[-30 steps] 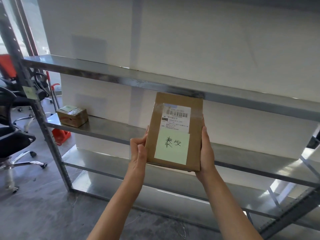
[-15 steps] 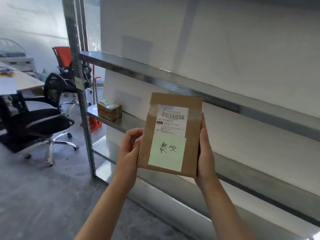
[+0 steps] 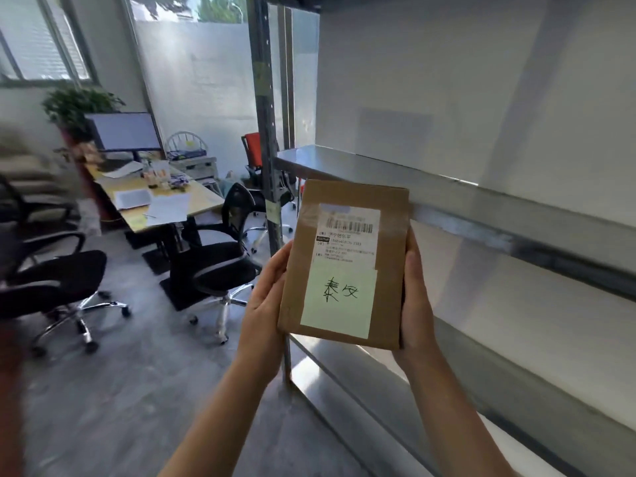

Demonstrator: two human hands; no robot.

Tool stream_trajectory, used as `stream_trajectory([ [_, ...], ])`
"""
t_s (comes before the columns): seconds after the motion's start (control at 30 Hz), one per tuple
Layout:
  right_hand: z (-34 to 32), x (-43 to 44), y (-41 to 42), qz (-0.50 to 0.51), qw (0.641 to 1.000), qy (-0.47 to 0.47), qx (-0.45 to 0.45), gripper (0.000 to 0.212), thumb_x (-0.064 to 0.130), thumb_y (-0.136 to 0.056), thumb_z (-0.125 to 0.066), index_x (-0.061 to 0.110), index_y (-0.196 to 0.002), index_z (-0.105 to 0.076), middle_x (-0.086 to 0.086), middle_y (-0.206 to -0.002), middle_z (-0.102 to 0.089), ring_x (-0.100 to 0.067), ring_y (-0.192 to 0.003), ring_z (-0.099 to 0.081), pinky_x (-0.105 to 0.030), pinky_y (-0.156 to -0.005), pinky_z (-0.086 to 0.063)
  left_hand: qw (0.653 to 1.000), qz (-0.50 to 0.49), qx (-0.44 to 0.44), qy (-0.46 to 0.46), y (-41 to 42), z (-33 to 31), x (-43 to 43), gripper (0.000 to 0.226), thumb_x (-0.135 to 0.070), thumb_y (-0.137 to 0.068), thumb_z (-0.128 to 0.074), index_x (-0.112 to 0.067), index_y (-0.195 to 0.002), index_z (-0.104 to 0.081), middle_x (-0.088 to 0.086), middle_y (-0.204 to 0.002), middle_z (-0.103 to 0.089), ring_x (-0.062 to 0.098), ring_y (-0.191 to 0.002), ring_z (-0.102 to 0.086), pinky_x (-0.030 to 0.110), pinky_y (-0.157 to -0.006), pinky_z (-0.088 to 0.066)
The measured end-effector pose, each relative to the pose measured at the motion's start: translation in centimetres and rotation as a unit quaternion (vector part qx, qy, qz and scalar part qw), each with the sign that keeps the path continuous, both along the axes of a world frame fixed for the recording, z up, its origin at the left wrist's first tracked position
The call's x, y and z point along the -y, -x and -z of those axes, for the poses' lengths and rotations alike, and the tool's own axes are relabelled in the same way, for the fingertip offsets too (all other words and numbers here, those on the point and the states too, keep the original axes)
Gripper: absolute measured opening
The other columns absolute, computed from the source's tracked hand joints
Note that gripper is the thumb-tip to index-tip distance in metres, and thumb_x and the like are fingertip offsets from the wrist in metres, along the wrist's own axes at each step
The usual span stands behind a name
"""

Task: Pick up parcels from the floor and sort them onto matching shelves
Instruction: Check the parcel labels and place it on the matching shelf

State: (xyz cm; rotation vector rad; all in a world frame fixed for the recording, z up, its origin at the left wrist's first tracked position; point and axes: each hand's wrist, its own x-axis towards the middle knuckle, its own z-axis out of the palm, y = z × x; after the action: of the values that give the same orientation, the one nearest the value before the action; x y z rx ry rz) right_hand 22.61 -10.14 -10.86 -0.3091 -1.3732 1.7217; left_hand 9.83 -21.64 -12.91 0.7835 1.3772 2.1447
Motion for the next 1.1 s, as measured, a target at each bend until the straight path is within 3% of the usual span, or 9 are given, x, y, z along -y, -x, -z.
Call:
stream_trajectory([
  [0.13,0.2,-3.0,3.9,-0.011,1.000,-0.005,-0.003,0.053,0.046,-0.104,-0.025,0.037,-0.156,-0.030,-0.003,-0.147,-0.057,-0.028,-0.129,-0.061,-0.055,-0.102,-0.053,1.000,-0.014,-0.010,0.018,3.6,0.5,-2.7,0.036,-0.035,-0.108,-0.043,-0.040,-0.135,-0.066,0.004,-0.135,-0.072,0.027,-0.126,-0.067,0.050,-0.106,-0.051],
  [0.27,0.8,-5.4,7.0,-0.020,1.000,0.005,-0.010,0.052,0.046,-0.103,-0.029,0.040,-0.154,-0.033,-0.002,-0.149,-0.055,-0.029,-0.134,-0.056,-0.063,-0.109,-0.043,0.999,-0.025,-0.012,0.028,6.8,1.4,-4.6,0.038,-0.032,-0.109,-0.041,-0.034,-0.140,-0.063,0.001,-0.139,-0.070,0.026,-0.130,-0.064,0.055,-0.114,-0.045],
  [0.47,1.1,-6.3,12.6,-0.046,0.999,0.005,0.001,0.052,0.047,-0.104,-0.032,0.037,-0.155,-0.033,-0.003,-0.149,-0.056,-0.030,-0.135,-0.056,-0.064,-0.110,-0.041,0.999,-0.041,-0.010,0.028,11.6,1.5,-4.7,0.042,-0.026,-0.111,-0.034,-0.027,-0.146,-0.058,0.001,-0.139,-0.070,0.026,-0.132,-0.063,0.047,-0.109,-0.049],
  [0.63,1.1,-5.9,17.4,-0.057,0.998,0.004,0.020,0.057,0.055,-0.097,-0.039,0.041,-0.153,-0.036,-0.003,-0.145,-0.060,-0.030,-0.131,-0.059,-0.062,-0.108,-0.045,0.998,-0.055,-0.004,0.035,15.8,1.6,-3.9,0.041,-0.028,-0.111,-0.034,-0.030,-0.144,-0.059,0.002,-0.134,-0.073,0.028,-0.127,-0.067,0.052,-0.108,-0.050],
  [0.83,1.6,-5.9,23.8,-0.065,0.997,0.005,0.050,0.057,0.060,-0.097,-0.036,0.043,-0.151,-0.038,-0.006,-0.146,-0.058,-0.034,-0.131,-0.058,-0.060,-0.106,-0.047,0.999,-0.035,-0.002,0.028,22.7,2.2,-3.9,0.043,-0.028,-0.111,-0.034,-0.024,-0.146,-0.058,0.005,-0.129,-0.075,0.026,-0.121,-0.070,0.046,-0.102,-0.053],
  [1.0,1.1,-5.8,30.6,-0.025,0.997,0.028,0.064,0.078,0.068,-0.087,-0.042,0.025,-0.152,-0.042,-0.012,-0.135,-0.066,-0.037,-0.123,-0.064,-0.036,-0.086,-0.063,1.000,-0.006,-0.015,0.023,30.5,2.0,-4.9,0.041,-0.031,-0.110,-0.038,-0.025,-0.141,-0.064,0.006,-0.129,-0.075,0.028,-0.121,-0.070,0.044,-0.099,-0.054],
  [1.1,0.1,-5.2,35.1,0.014,0.997,0.032,0.067,0.094,0.082,-0.077,-0.052,0.030,-0.154,-0.038,-0.009,-0.142,-0.062,-0.034,-0.126,-0.063,-0.050,-0.100,-0.056,1.000,0.009,-0.010,0.008,35.8,0.9,-5.3,0.041,-0.041,-0.101,-0.047,-0.031,-0.134,-0.069,0.009,-0.129,-0.075,0.037,-0.125,-0.066,0.052,-0.103,-0.052],
])
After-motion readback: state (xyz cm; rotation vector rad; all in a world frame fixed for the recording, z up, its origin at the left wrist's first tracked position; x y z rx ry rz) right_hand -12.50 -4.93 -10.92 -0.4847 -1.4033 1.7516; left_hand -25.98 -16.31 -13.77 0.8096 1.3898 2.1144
